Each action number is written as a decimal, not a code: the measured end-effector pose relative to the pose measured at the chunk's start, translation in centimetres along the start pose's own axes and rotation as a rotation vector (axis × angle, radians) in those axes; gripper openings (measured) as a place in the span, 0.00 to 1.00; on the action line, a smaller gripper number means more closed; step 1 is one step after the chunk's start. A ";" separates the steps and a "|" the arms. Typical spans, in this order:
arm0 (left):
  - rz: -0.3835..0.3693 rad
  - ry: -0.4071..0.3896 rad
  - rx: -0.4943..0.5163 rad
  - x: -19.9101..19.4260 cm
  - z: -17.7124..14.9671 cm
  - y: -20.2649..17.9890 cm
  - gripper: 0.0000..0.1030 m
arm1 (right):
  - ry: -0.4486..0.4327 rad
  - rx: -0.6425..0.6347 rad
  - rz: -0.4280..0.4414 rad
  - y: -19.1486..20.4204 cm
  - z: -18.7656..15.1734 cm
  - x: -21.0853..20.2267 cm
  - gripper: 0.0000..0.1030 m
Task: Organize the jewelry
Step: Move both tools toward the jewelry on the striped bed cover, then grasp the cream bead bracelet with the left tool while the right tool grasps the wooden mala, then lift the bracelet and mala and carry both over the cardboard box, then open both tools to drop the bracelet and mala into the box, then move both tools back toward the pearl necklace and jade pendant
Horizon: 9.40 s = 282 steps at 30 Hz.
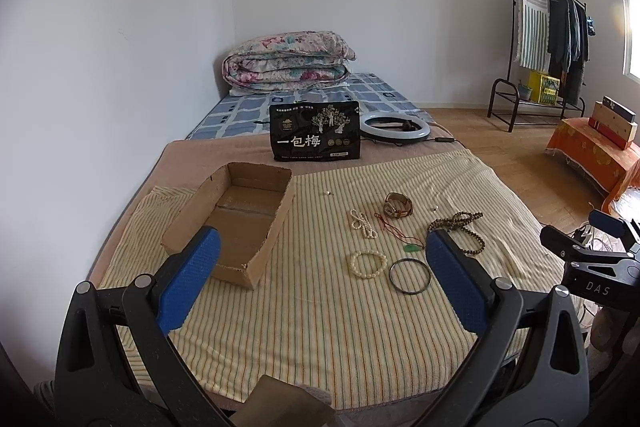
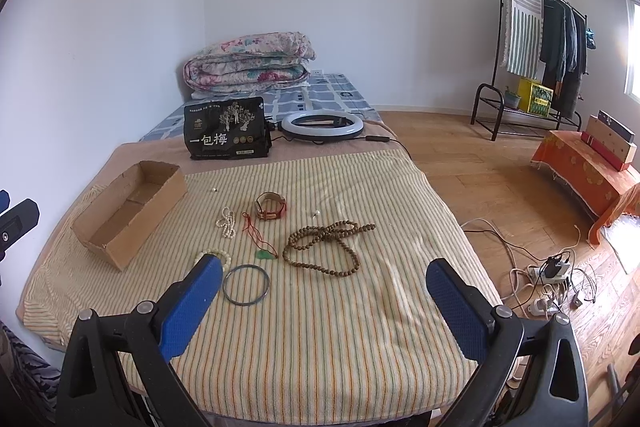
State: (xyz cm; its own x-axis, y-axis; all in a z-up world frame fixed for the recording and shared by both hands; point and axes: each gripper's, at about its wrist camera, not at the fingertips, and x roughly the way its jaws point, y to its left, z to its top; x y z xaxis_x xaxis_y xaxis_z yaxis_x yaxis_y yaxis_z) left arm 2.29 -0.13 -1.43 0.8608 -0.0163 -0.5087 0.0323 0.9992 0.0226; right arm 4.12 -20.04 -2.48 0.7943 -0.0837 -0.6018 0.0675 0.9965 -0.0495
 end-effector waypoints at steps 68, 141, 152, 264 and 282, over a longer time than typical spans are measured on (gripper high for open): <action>-0.227 0.650 0.086 30.0 -6.1 -3.7 0.36 | 0.606 0.302 0.050 -2.6 2.3 31.7 0.92; -0.327 0.418 -0.001 24.6 1.0 -2.3 0.05 | 0.389 0.076 0.130 -5.5 5.9 24.3 0.10; -0.329 0.292 -0.003 21.1 4.8 -0.6 0.05 | 0.220 -0.039 0.193 -1.4 10.2 18.7 0.10; -0.035 0.380 -0.368 21.4 2.0 18.5 0.33 | 0.230 -0.291 0.442 28.9 17.5 24.9 0.73; -0.071 0.308 -0.200 20.5 4.7 10.8 0.60 | 0.075 -0.157 0.302 14.5 17.8 17.8 1.00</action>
State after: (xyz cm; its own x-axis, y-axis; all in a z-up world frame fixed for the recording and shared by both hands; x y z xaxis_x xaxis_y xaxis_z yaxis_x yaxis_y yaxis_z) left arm 22.67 10.16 -7.58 0.6659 -0.1045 -0.7387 -0.0398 0.9838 -0.1751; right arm 29.96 -7.14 0.26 0.7172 0.2098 -0.6645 -0.2625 0.9647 0.0213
